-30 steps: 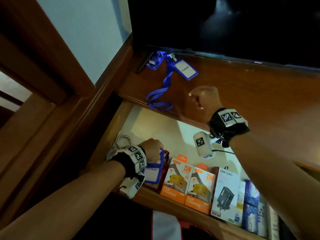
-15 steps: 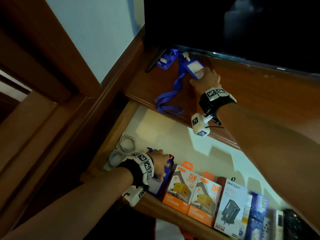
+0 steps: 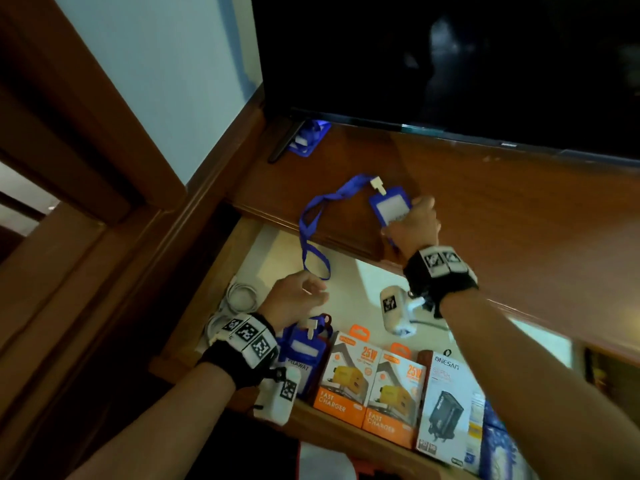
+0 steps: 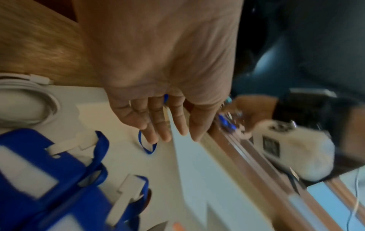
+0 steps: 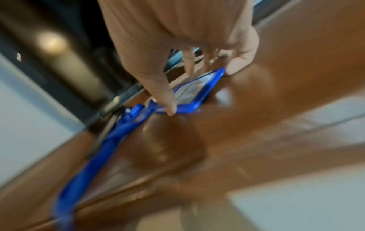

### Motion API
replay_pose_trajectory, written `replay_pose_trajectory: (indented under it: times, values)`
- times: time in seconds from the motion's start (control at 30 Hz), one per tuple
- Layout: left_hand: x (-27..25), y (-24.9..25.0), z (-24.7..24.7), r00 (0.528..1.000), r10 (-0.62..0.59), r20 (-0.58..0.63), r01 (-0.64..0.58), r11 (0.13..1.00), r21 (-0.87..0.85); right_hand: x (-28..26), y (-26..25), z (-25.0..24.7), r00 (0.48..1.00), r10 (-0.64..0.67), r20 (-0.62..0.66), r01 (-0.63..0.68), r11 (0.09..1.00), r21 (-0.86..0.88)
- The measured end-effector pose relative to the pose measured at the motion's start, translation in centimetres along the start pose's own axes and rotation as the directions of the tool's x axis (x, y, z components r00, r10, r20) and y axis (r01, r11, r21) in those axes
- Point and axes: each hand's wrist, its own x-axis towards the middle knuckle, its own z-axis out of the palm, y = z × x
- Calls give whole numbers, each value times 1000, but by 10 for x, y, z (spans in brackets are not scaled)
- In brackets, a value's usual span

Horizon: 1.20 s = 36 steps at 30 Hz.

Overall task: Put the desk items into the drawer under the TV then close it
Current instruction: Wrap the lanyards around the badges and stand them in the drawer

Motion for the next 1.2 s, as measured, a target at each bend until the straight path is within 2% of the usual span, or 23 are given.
replay_pose_trajectory:
  times: [0.07,0.17,0.23,0.27,0.33,0.43,0.57,0.67,0.73,0.8,0.9,1.0,1.07,1.1,1.13,1.2]
  values:
    - [-5,10,0,999,13,-47,-18,995,-99,-22,25,-6,1000,4,-17,-3,998,64]
    - [-15,30,6,998,27,-51,-37,980,-197,-49,60,-10,997,76,4,-76,990,118]
    - [-22,44,14,999,49,-20,-53,970,-235,-65,81,-10,987,140,79,-158,940,302]
    - [-26,51,18,998,57,5,-54,967,-251,-75,88,-11,980,151,131,-194,881,431]
    - [-34,66,29,996,52,79,-29,962,-273,-101,96,-14,970,116,212,-223,767,601]
    - [-46,83,47,986,64,152,-16,955,-296,-136,97,-20,957,-2,288,-208,687,696]
    - [-58,93,61,982,185,27,-166,928,-335,-163,90,-28,925,-117,362,-196,669,717]
    - [-62,98,58,966,259,-1,-249,926,-284,-168,87,-38,932,-172,318,-124,673,729]
    - [-64,103,52,951,303,66,-289,942,-168,-162,86,-49,966,-158,204,-51,660,750]
    - [-66,107,45,925,340,172,-345,939,-2,-157,83,-62,969,-226,97,71,634,770]
    - [-72,110,35,851,402,338,-459,882,107,-157,72,-76,888,-451,93,240,626,742]
    - [-77,112,29,804,379,459,-538,792,288,-156,65,-73,835,-520,179,302,706,641]
    - [-79,112,25,807,345,479,-544,752,373,-154,67,-66,833,-486,264,366,842,396]
    - [-80,112,21,812,329,482,-539,740,402,-153,69,-64,848,-435,303,369,895,252]
    - [-80,111,18,814,325,482,-541,727,424,-153,72,-64,866,-390,311,361,921,150]
    - [-78,108,10,831,317,458,-528,708,468,-152,79,-66,885,-369,282,363,929,77]
